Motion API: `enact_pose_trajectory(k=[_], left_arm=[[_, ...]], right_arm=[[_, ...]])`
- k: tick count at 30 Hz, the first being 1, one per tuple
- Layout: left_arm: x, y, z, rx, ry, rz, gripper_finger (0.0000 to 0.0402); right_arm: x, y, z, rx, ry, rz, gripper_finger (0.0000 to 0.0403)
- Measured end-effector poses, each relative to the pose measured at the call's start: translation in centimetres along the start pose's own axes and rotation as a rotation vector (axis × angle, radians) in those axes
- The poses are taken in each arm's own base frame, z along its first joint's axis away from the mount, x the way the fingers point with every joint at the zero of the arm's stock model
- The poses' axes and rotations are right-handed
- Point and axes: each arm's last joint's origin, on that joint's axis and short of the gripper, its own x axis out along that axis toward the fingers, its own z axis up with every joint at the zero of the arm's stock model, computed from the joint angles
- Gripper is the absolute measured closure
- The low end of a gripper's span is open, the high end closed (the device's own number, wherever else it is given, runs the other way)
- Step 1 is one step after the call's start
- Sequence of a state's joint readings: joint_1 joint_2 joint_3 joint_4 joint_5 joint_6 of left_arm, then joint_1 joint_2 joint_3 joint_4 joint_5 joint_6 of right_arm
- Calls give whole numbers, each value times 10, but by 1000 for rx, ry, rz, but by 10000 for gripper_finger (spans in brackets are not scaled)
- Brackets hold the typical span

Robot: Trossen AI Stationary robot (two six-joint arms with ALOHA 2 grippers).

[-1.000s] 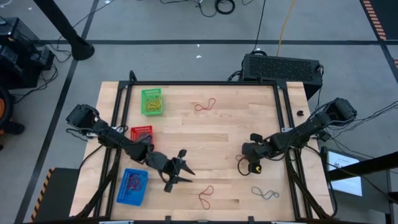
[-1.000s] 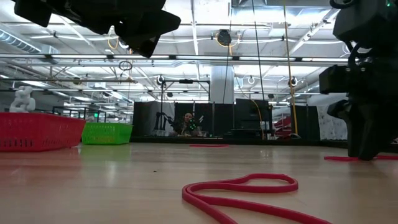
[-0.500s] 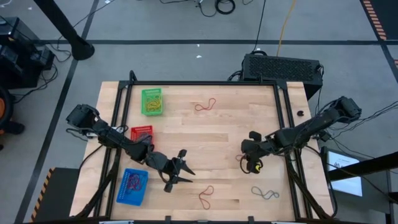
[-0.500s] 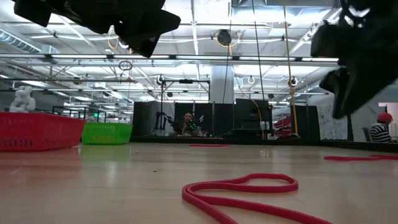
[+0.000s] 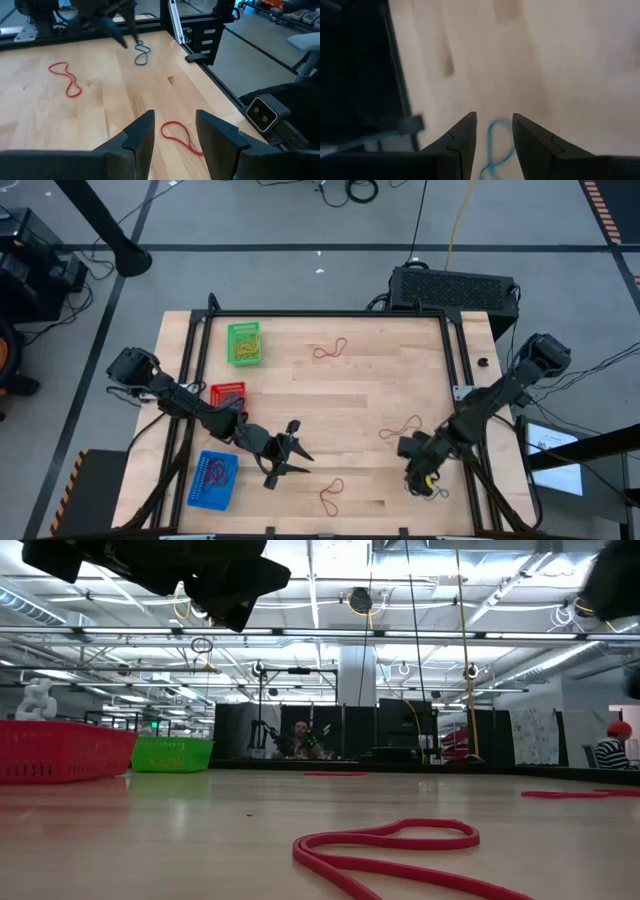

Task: Sort rubber bands into baskets
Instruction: Put the blue rubber band into the red bin

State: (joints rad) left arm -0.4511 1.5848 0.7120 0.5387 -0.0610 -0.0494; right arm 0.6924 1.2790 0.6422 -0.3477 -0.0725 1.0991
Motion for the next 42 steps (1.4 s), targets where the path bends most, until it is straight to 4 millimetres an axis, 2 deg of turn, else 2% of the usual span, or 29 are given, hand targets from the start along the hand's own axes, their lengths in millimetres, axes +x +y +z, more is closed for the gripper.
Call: enact_pose_trajectory(k=[9,18,22,28,42], left_arm=[[0,0,2,30,-21,4,251],[0,0,2,33,-21,4,251],[0,0,2,32,-20,4,251],[0,0,2,32,-18,4,251],[0,0,2,31,-17,4,251]], right_arm=[[7,18,-30,174,137,45,284],[-10,40,-33,229,138,8,284],[-11,45,-33,237,147,-19,284],[0,52,-37,228,194,-60,284],[26,48,-47,226,292,-217,284]])
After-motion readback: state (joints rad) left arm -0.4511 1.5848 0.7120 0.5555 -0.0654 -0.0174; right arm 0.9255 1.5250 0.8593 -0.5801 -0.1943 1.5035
